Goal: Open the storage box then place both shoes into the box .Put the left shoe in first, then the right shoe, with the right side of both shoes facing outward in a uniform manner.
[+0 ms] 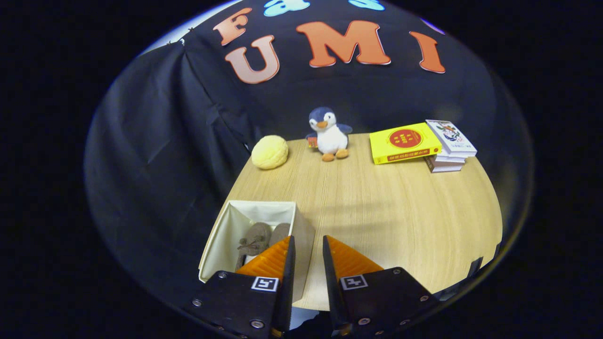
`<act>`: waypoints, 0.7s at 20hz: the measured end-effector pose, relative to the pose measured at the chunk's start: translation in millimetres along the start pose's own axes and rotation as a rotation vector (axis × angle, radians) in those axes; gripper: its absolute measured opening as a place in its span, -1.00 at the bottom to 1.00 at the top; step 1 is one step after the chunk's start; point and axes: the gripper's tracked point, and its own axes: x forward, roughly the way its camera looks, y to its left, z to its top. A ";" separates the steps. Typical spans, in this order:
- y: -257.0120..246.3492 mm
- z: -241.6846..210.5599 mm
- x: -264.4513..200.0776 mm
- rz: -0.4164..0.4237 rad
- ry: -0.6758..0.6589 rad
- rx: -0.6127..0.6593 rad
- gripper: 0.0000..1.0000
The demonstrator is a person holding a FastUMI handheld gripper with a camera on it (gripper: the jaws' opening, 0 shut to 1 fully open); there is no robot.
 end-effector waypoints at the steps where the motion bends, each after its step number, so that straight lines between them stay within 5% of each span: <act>1: -11.1 10.2 -7.6 0.000 -0.034 -0.001 -0.24; 14: -131.7 130.1 -129.3 -0.094 -0.542 -0.109 0.76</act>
